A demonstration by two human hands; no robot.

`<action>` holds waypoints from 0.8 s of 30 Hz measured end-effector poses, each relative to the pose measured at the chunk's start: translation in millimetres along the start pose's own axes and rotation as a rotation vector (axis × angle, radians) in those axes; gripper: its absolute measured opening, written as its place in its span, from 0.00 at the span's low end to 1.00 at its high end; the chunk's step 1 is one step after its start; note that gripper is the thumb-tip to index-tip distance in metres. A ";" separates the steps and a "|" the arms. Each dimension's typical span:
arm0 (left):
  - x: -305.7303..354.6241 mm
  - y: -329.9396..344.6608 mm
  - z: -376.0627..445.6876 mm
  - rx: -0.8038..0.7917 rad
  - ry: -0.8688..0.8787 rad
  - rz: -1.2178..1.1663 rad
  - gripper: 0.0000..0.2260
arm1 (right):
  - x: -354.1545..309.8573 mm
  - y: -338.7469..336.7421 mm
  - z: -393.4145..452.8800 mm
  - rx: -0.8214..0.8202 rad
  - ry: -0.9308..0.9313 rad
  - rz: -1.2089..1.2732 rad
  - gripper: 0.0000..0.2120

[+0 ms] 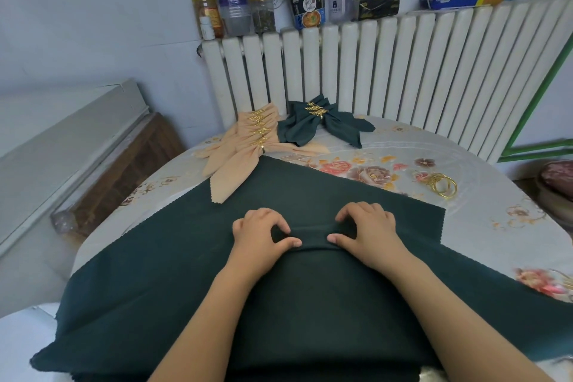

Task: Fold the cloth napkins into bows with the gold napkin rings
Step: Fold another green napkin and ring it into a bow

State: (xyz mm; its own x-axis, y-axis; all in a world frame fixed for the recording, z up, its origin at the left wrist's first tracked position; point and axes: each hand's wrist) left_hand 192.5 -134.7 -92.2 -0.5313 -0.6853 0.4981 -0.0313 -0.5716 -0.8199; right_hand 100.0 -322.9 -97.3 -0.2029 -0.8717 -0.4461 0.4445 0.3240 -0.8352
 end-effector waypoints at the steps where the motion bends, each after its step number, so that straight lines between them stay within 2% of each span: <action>1: 0.2 1.2 -0.4 -0.019 -0.010 -0.003 0.12 | 1.4 -0.4 -0.9 -0.028 0.011 -0.027 0.18; 2: 1.0 -0.6 0.7 -0.029 -0.019 -0.008 0.14 | 1.5 -2.0 1.3 -0.038 -0.002 -0.063 0.20; 4: 2.1 -3.6 0.5 -0.060 0.000 0.032 0.14 | 0.7 -3.6 2.2 -0.045 -0.043 -0.121 0.17; 7: 3.1 -11.2 0.0 -0.049 0.112 0.138 0.04 | -2.2 -8.4 0.6 0.000 -0.116 -0.166 0.10; 12: 4.8 -18.0 -1.1 0.135 0.236 0.244 0.04 | -7.8 -11.2 2.7 0.227 -0.214 -0.188 0.04; 15: 0.6 -14.4 2.7 0.182 0.236 0.239 0.07 | -6.6 -4.9 7.0 0.284 -0.240 -0.162 0.07; 19: -4.9 -11.8 0.5 0.069 0.202 0.201 0.09 | -6.1 -4.5 6.1 0.201 -0.249 -0.126 0.05; 22: -7.5 -14.4 -0.8 -0.044 0.162 0.142 0.10 | -2.4 -9.4 3.0 0.077 -0.235 -0.085 0.02; 24: -8.3 -19.1 -2.7 -0.135 0.130 0.080 0.10 | 0.1 -12.3 1.1 -0.017 -0.215 -0.053 0.04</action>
State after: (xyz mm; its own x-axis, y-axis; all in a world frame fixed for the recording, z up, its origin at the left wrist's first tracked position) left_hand 195.2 -116.9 -81.4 -0.6409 -0.6573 0.3964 -0.0932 -0.4460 -0.8902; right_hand 95.4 -327.3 -86.7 -0.0343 -0.9455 -0.3239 0.4230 0.2799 -0.8618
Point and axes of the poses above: each hand's wrist, its own z-axis towards the middle knuckle, its own y-axis out of the palm, x = y × z, and after that the axes turned 9 degrees about x, right-handed
